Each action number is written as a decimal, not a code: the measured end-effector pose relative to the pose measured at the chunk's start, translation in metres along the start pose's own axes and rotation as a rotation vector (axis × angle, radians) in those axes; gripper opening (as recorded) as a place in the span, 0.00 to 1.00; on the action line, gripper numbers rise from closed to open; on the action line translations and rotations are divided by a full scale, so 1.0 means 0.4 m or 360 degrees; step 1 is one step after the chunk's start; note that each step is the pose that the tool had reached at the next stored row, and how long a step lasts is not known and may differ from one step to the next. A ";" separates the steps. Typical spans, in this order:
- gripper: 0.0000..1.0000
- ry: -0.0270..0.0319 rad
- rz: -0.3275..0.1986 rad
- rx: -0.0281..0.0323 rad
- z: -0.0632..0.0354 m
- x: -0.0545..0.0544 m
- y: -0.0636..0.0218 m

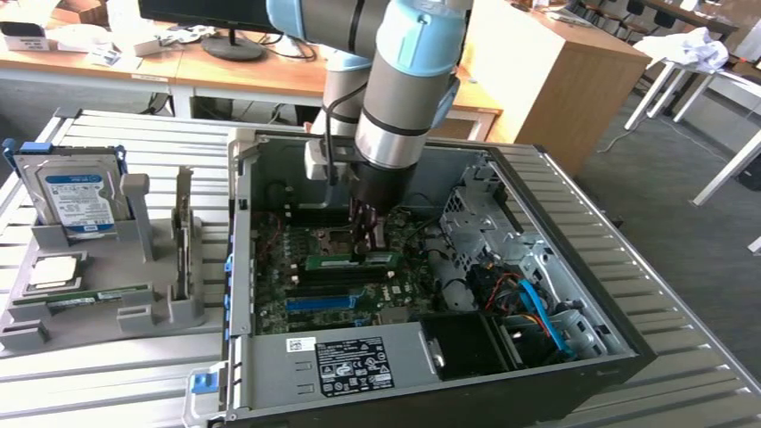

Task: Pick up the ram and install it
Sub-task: 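Insert the ram into the slot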

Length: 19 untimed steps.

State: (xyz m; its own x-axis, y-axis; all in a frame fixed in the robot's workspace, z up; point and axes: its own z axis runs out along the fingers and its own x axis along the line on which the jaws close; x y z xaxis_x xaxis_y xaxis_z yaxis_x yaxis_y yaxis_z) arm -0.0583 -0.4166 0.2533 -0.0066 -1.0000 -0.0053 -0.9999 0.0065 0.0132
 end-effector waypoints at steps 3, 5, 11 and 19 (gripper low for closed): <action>0.12 0.00002 0.0006 -0.00001 0.003 0.000 0.006; 0.12 -0.00002 0.0014 0.00001 0.006 0.000 0.011; 0.12 -0.00004 0.0037 0.00002 0.014 -0.001 0.013; 0.12 -0.00003 0.0036 0.00001 0.026 -0.005 0.013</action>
State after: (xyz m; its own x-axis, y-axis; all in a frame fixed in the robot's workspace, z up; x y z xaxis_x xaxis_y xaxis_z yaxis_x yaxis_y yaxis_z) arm -0.0635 -0.4145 0.2429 -0.0293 -0.9996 -0.0052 -0.9995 0.0293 0.0133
